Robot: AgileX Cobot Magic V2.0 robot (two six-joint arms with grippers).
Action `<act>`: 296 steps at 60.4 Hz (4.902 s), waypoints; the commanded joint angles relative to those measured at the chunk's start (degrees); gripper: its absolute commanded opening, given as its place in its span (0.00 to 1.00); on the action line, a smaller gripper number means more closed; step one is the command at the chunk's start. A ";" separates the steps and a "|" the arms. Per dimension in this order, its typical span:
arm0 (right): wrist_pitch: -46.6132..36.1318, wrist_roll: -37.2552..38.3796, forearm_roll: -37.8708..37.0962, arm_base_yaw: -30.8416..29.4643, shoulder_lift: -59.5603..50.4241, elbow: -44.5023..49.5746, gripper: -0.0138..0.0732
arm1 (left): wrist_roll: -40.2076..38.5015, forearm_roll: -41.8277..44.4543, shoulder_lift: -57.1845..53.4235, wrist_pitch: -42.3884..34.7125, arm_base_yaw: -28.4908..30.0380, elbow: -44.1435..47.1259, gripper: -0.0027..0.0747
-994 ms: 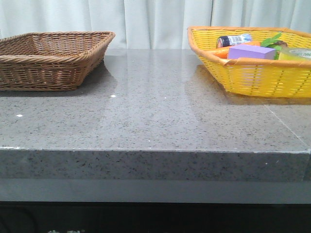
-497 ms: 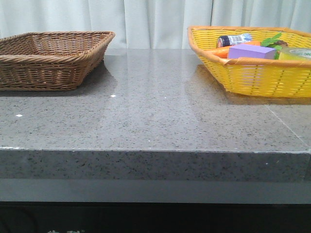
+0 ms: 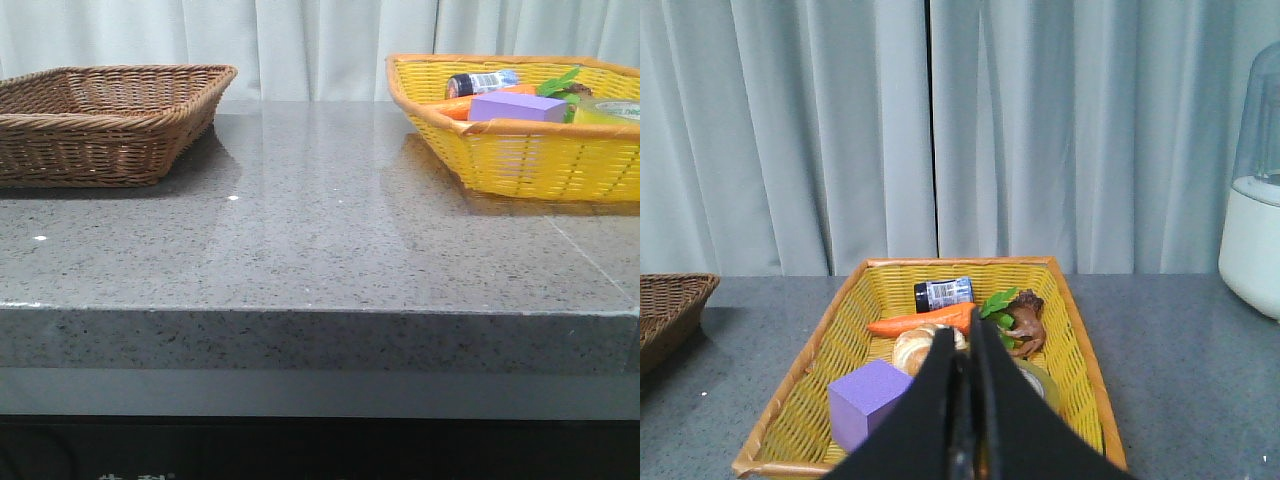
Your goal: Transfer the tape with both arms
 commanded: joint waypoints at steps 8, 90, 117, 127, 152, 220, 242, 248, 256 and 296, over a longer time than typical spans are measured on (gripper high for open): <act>6.94 -0.08 -0.64 -0.33 10.42 -11.42 0.08 | -0.42 -0.10 12.83 4.34 -0.35 -11.61 0.01; 27.42 -0.08 -1.13 -0.33 37.22 -22.32 0.75 | 0.62 1.24 41.92 10.64 -0.35 -21.71 0.67; 27.03 -0.02 -1.13 -0.33 37.22 -22.74 0.78 | 3.46 -0.60 41.92 10.44 -7.83 -21.96 0.67; 27.08 -0.02 -1.13 -0.33 37.45 -23.87 0.78 | 3.70 -0.60 41.92 10.20 -15.67 -21.96 0.67; 33.16 3.48 -4.81 -2.38 49.96 -32.80 0.78 | 3.70 -0.49 41.92 9.33 -21.35 -21.96 0.67; 45.16 -2.17 0.92 -7.52 92.83 -67.96 0.78 | 3.70 -0.49 41.92 9.33 -21.35 -21.96 0.67; 44.67 -4.51 0.71 -8.22 97.55 -71.82 0.63 | 3.70 -0.49 41.92 9.33 -21.35 -21.96 0.67; 44.59 -4.64 0.60 -8.33 98.61 -71.87 0.63 | 3.70 -0.49 41.92 9.33 -21.35 -21.96 0.67; 43.97 -5.31 0.22 -8.33 99.92 -71.87 0.63 | 3.70 -0.49 41.92 9.33 -21.35 -21.96 0.67; 42.78 -5.60 -0.23 -8.33 104.39 -71.87 0.49 | 3.70 -0.49 41.92 9.33 -21.35 -21.96 0.67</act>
